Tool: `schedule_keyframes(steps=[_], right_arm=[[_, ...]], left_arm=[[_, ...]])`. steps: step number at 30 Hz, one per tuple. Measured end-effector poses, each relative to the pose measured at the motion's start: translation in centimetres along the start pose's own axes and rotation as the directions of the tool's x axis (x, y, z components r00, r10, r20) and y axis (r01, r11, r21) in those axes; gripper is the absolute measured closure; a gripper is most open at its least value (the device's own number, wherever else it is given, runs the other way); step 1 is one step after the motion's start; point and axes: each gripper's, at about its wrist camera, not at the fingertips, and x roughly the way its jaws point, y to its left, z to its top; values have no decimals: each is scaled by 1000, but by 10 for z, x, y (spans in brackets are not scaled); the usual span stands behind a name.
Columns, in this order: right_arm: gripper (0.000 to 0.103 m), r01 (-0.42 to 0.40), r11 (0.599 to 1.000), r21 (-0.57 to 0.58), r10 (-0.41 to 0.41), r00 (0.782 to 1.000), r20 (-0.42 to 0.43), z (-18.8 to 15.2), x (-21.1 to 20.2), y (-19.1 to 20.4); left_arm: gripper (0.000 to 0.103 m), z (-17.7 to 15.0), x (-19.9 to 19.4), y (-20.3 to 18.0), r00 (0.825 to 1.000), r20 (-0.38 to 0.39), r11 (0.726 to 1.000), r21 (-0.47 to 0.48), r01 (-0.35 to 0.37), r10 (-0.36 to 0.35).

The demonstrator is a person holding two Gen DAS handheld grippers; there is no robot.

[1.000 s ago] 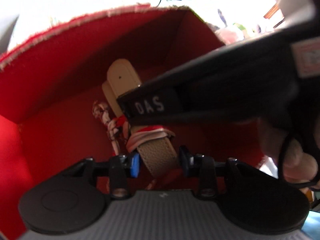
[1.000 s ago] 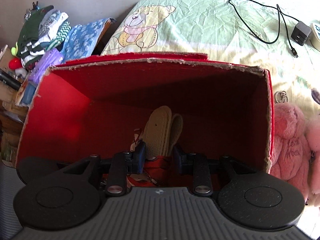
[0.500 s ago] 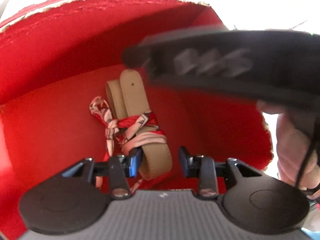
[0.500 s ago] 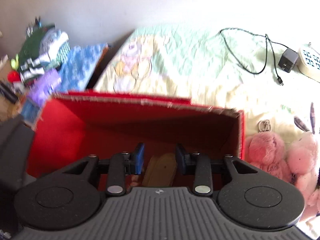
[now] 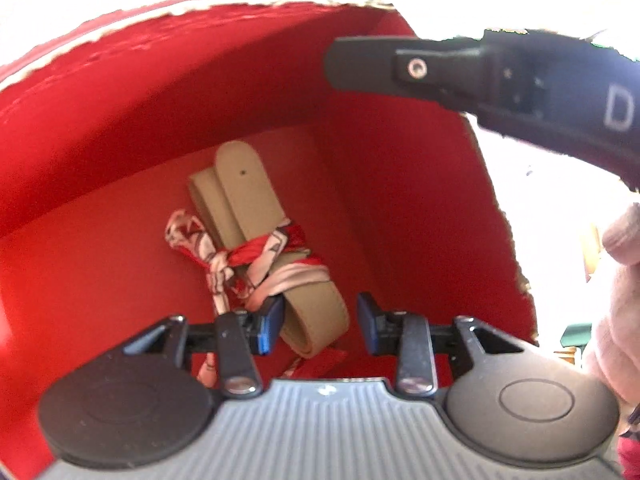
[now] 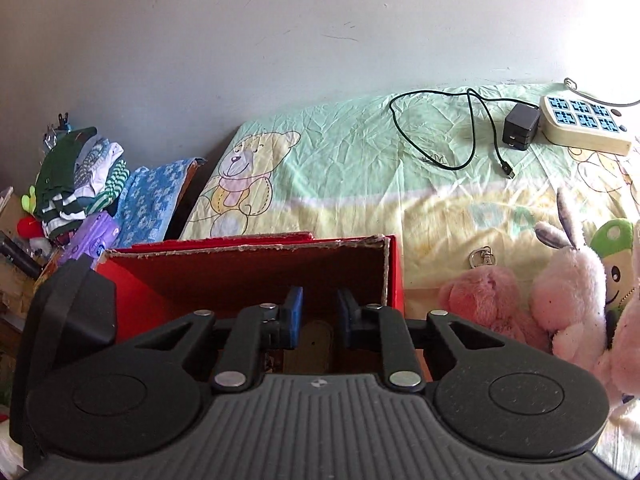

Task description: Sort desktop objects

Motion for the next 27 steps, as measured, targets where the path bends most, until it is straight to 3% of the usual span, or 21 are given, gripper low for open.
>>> schedule_keyframes(steps=[5,8,13,15,17,19,21,24,27], right_arm=[[83,12,1000,27,-13,1000,24,-1,-6,-6],[83,18,999,46,-21,998,52,-2,-13,-10],[83,-4,996,92,-2,998,69,-3,-21,-17],[83,-11,995,95,4,998,69,-4,-22,-18],[83,-21,994,105,13,997,79,-5,-24,-19],[83,-32,993,113,22,996,90,-5,-26,-19],[83,-36,993,112,25,995,97,-5,-27,-19],[83,-45,992,114,31,993,116,-6,-30,-18],[83,-46,993,110,31,991,131,-7,-33,-18]], left_arm=[[66,0,4,-10,1000,3,999,35,-1,1],[57,0,6,-17,1000,11,998,60,0,-1],[53,-8,-2,-26,998,60,995,98,-17,11],[47,-16,-13,-28,995,97,994,111,-21,11],[34,-25,-26,-29,987,154,991,121,-54,35],[35,-33,-37,-26,981,185,991,114,-72,50],[43,-39,-45,-18,976,205,993,81,-86,68],[49,-18,-53,-21,971,201,991,15,-134,128],[65,1,-51,-12,968,176,984,-55,-172,179]])
